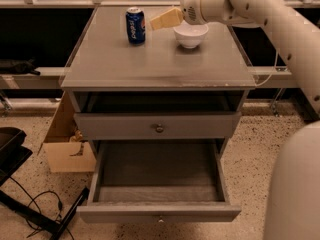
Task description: Place pepsi can into middle drawer
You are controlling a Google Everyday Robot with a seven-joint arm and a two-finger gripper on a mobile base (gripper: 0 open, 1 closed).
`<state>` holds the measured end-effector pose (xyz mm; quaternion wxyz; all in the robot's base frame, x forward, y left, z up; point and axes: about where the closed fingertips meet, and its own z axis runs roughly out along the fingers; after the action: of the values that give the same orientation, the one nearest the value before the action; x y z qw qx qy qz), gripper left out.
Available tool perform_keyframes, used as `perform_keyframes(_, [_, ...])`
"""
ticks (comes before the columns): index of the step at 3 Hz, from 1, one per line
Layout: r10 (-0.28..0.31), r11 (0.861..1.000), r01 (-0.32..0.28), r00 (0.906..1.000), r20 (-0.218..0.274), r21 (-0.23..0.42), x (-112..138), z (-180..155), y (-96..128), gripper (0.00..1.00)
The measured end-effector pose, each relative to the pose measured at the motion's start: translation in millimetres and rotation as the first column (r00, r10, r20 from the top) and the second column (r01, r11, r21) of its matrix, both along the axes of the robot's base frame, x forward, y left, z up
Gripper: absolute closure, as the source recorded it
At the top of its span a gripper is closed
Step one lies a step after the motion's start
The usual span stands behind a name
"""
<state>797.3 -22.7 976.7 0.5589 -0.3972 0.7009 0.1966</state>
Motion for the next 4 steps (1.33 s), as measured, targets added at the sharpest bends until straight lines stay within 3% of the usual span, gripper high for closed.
perform_keyframes(1, [-0.017,0.998,0.02,0.9991,-0.04,0.064,56,-29,14,0.0])
perform_keyframes(3, [-0.026,0.991,0.033,0.9983,-0.053,0.131,93,-48,34,0.0])
perform_keyframes(4, [0.008,0.988,0.0,0.9986,-0.053,0.152,102,-52,66,0.0])
